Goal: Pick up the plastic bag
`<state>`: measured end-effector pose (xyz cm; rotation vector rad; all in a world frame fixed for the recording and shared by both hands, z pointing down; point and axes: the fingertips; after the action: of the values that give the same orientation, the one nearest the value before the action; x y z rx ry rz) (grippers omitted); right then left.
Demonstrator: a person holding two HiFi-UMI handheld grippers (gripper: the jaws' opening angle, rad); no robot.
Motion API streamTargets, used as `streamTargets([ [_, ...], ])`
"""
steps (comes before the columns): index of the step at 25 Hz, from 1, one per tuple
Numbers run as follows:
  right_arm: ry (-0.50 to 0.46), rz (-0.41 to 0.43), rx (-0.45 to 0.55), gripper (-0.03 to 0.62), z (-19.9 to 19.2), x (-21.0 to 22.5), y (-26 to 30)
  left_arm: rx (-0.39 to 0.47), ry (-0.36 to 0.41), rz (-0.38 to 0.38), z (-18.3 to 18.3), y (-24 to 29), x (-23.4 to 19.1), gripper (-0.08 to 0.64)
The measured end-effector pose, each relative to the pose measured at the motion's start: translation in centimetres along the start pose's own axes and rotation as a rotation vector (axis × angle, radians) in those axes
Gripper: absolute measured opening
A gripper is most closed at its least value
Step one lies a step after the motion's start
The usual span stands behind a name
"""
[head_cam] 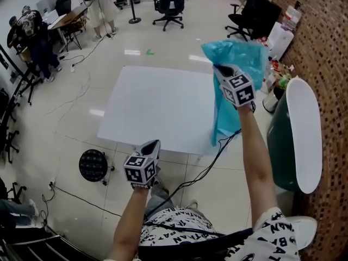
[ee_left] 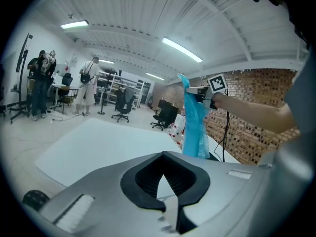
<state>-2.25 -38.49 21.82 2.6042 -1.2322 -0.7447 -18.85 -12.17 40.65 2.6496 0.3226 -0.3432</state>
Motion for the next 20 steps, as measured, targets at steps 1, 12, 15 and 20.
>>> streamTargets([
  [1, -0.047, 0.052, -0.032, 0.006, -0.8, -2.2, 2.6, -0.011, -0.006, 0.006, -0.2, 0.4, -0.9, -0.003],
  [12, -0.215, 0.449, -0.198, 0.006, -10.7, -23.7, 19.9, -0.085, -0.065, 0.096, -1.2, 2.7, -9.9, -0.003],
  [15, -0.229, 0.520, -0.224, 0.007, -12.6, -28.2, 21.9, -0.100, -0.087, 0.119, -1.9, 2.4, -11.6, -0.003],
  [20, -0.280, 0.638, -0.270, 0.008, -15.7, -34.3, 23.7, -0.127, -0.119, 0.145, -3.4, 2.4, -13.4, -0.003],
])
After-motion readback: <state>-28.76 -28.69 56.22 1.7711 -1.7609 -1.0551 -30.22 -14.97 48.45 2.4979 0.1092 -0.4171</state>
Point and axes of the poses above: the fingertips, and each gripper's own axes: y forward along the fingers, x to its right, z out of its top, and after that the axes turned 6 degrees about z, right-handed
